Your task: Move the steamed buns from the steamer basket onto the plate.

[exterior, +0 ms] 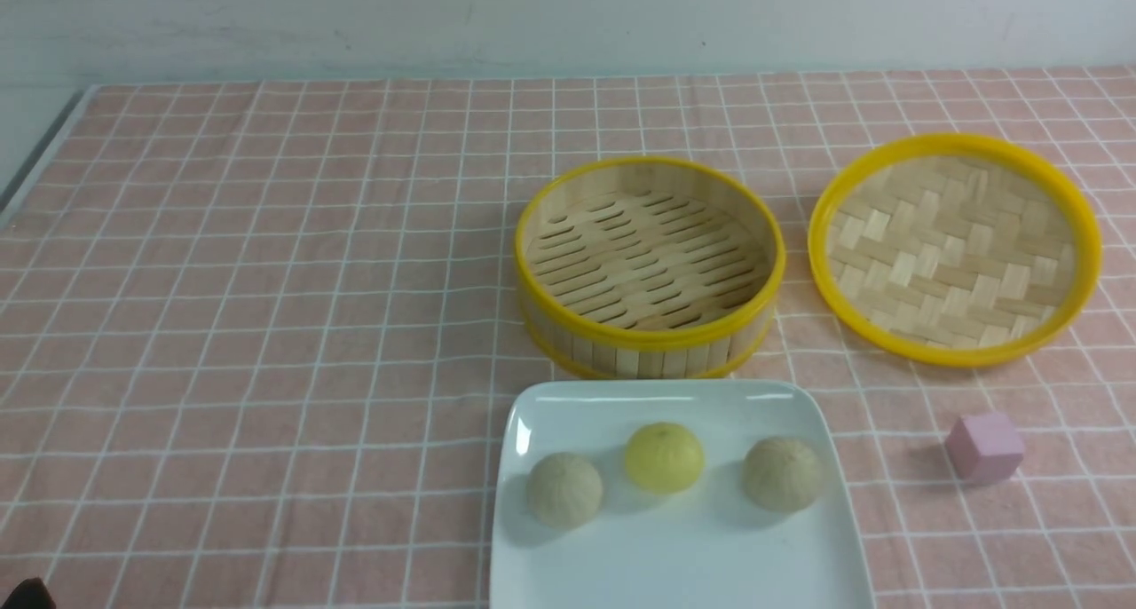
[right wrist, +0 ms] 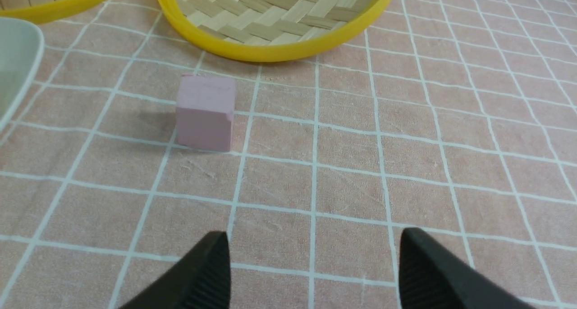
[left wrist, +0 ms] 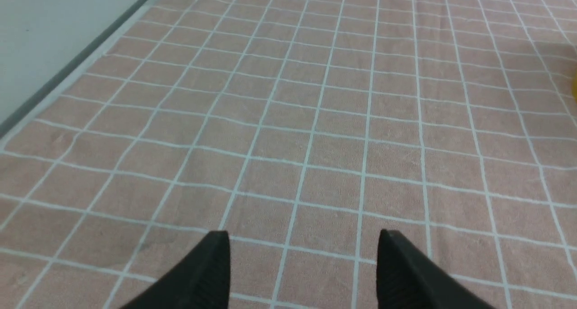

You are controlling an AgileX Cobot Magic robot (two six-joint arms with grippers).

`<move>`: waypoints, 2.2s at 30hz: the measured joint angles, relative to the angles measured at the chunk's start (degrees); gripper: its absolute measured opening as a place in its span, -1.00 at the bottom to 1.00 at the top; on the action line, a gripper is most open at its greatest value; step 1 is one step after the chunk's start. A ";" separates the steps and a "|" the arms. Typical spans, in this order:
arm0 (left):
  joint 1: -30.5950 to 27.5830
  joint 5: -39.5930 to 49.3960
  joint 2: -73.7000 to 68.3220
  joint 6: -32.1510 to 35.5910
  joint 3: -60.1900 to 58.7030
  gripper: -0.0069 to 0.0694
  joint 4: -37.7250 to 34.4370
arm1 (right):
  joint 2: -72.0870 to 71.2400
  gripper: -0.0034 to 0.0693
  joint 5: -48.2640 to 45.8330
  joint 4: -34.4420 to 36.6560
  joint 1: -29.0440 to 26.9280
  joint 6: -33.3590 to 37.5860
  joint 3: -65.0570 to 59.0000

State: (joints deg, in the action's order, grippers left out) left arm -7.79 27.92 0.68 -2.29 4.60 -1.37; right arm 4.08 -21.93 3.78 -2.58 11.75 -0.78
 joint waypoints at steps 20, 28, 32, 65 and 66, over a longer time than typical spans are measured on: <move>0.00 -1.50 0.00 -0.94 -4.29 0.34 -0.86 | 0.00 0.46 0.00 0.00 0.00 0.00 0.00; 0.00 -4.39 0.00 -4.80 -5.47 0.34 0.32 | 0.00 0.46 0.00 0.00 0.00 0.00 0.00; 0.00 -4.86 0.00 -4.91 -5.56 0.34 2.39 | 0.00 0.46 0.00 0.00 0.00 0.00 0.00; 0.00 -5.18 0.00 -9.27 -5.63 0.33 7.96 | 0.00 0.46 0.00 0.00 0.00 0.00 0.00; 0.00 -5.18 0.00 -9.04 -5.63 0.33 7.99 | 0.00 0.46 0.00 0.00 0.00 0.00 0.00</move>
State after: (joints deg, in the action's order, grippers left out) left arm -7.79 22.74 0.68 -11.33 -1.04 6.62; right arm 4.08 -21.93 3.78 -2.58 11.75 -0.78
